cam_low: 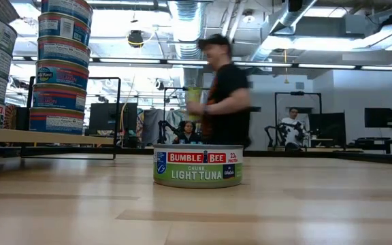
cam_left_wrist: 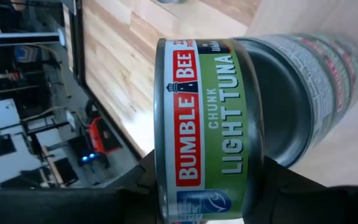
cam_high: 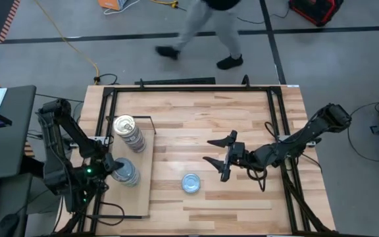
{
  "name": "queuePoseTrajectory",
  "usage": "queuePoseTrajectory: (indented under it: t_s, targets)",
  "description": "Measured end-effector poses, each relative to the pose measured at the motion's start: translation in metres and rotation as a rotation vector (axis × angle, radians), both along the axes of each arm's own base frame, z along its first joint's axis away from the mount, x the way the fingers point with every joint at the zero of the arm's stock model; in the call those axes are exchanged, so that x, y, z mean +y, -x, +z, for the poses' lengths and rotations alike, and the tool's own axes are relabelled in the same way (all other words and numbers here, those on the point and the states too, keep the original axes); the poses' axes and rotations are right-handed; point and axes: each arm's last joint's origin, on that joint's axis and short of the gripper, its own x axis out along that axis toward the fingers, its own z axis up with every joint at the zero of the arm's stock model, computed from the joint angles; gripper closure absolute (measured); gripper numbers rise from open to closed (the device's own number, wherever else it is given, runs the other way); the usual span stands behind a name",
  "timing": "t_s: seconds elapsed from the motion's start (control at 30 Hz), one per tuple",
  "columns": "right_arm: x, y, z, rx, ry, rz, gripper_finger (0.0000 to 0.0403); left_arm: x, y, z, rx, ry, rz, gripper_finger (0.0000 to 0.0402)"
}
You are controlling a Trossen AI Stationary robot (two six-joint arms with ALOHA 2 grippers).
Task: Stack canned seafood by type on shelf
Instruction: Stack the right green and white tuna can on the green and white tuna can on the shelf, then stack the green and white tuna can on the green and white tuna can on the shelf
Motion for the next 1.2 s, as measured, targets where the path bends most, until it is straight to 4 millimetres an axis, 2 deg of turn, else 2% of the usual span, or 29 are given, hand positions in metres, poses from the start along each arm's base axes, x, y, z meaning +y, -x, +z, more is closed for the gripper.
queuePoseTrajectory:
  t_s: [0.2,0.53,0.7,1.03,1.2]
  targets:
    - [0.0,0.0,0.001,-0.006,-0.005,0.001,0.0081,0.0,0.001,0.0,-0.007,0.075,0.07,0.0263]
    - [0.0,0.0,0.001,-0.004,0.002,0.0,0.0081,-0.001,0.002,-0.002,0.036,0.14,0.127,0.0167]
    - [0.0,0.0,0.0,-0.003,0.004,0.0,0.0081,-0.001,0.002,0.001,0.027,0.148,0.129,0.0136]
    - [0.0,0.0,0.0,0.005,0.009,0.0,0.0081,-0.007,0.002,0.022,0.111,0.302,0.133,0.013]
    - [0.0,0.0,-0.001,0.006,-0.01,0.003,0.0081,-0.009,0.001,0.04,0.052,0.394,0.15,0.013]
